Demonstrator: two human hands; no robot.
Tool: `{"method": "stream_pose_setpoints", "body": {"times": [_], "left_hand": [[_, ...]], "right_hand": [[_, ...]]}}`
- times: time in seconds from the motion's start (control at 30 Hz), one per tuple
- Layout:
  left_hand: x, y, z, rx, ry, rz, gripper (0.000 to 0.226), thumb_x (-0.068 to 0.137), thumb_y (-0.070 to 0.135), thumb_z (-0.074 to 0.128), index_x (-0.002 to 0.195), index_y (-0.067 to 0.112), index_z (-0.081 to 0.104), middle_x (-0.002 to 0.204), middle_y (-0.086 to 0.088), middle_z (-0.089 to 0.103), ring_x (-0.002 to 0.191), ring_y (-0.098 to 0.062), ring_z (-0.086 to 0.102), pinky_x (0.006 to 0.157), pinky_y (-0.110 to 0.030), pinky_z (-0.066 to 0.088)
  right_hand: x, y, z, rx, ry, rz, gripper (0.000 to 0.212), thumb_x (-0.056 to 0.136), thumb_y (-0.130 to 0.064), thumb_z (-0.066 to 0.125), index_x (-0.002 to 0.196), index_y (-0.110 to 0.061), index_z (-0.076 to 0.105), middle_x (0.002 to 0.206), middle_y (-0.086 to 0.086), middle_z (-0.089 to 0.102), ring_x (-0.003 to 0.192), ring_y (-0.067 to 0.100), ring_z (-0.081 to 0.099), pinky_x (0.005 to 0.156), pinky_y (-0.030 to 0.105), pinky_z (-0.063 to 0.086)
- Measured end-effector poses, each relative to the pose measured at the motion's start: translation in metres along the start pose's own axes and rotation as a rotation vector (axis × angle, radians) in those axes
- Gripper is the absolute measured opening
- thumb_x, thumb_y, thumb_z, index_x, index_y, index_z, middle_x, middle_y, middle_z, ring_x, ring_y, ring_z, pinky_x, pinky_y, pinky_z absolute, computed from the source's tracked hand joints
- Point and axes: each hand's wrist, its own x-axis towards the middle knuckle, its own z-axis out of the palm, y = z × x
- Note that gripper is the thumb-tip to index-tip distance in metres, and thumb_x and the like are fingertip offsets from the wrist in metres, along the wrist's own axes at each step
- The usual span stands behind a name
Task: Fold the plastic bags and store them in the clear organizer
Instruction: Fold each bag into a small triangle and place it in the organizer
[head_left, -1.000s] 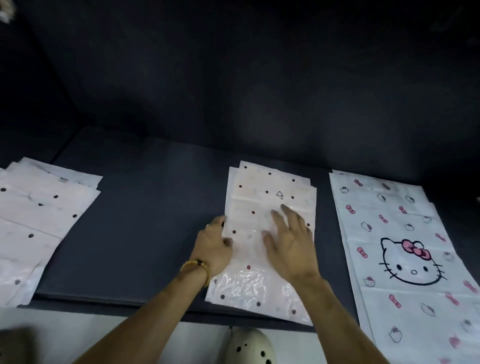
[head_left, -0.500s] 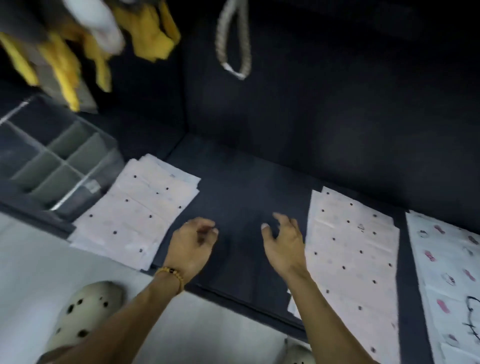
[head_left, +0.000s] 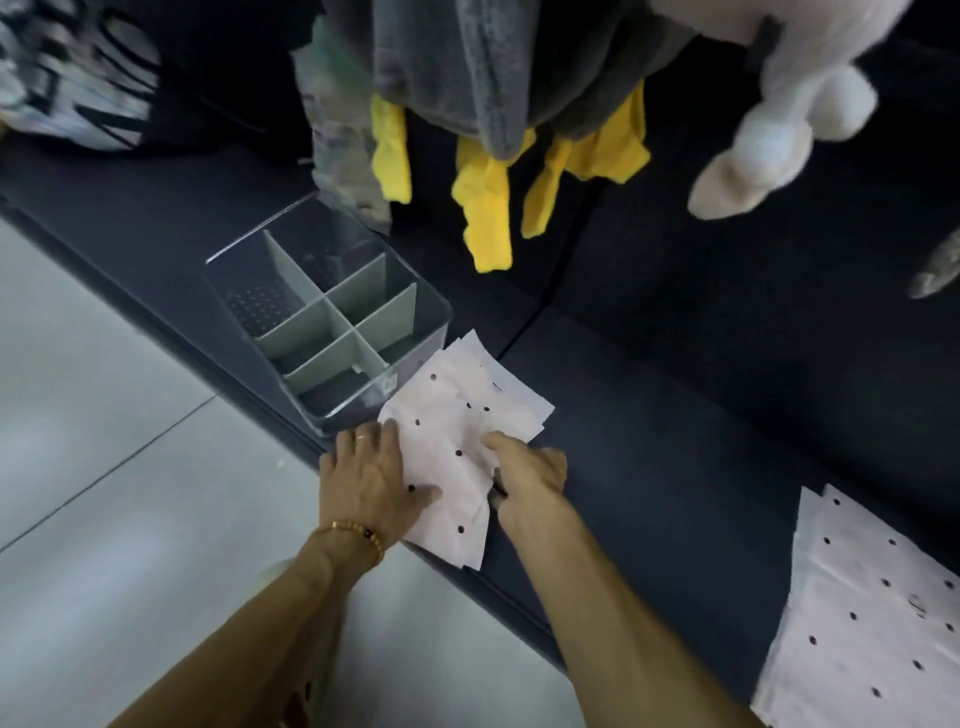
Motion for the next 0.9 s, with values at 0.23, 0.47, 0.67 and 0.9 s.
{"method": "stream_pose_setpoints", "body": {"times": [0.23,0.47,0.67,0.9], "left_hand": [[-0.001,0.012,-0.002,-0.137,-0.138,0.075,0.092,0.071,0.061,0.066,0.144,0.028,0.021,0.140,0.001,0.033,0.126,-0.020,0.029,0.110,-0.040,0.021],[-0.021,0.061,0.007,-0.298,-0.276,0.317,0.085,0.073,0.053,0.065,0.144,0.028,0.025,0.138,0.007,0.026,0.120,-0.016,0.035,0.106,-0.030,0.032],[-0.014,0.103,0.010,-0.429,-0.352,0.349,0.063,0.083,0.047,0.060,0.138,0.028,0.035,0.132,0.008,0.034,0.112,-0.017,0.050,0.098,-0.031,0.043],[-0.009,0.059,-0.028,-0.461,-0.001,0.285,0.035,0.088,0.035,0.060,0.121,0.027,0.056,0.116,0.006,0.049,0.097,-0.014,0.054,0.091,-0.031,0.047]], "right_hand": [[0.021,-0.001,-0.004,-0.091,-0.079,0.019,0.034,0.068,-0.006,0.081,0.093,-0.009,0.058,0.094,0.012,0.068,0.082,0.029,0.068,0.065,0.037,0.058],[0.041,-0.006,-0.062,-0.225,0.100,-0.214,0.012,0.084,-0.006,0.057,0.089,-0.013,0.065,0.087,0.003,0.067,0.075,0.017,0.064,0.067,0.029,0.053],[0.080,-0.039,-0.143,-0.304,0.192,-0.259,0.024,0.073,-0.002,0.074,0.091,-0.011,0.061,0.091,0.008,0.066,0.072,0.020,0.062,0.053,0.023,0.049],[0.075,-0.043,-0.138,-0.944,0.531,-0.486,0.084,0.075,-0.028,0.076,0.141,-0.004,0.030,0.145,0.021,0.032,0.130,0.040,0.032,0.100,0.054,0.037]]}}
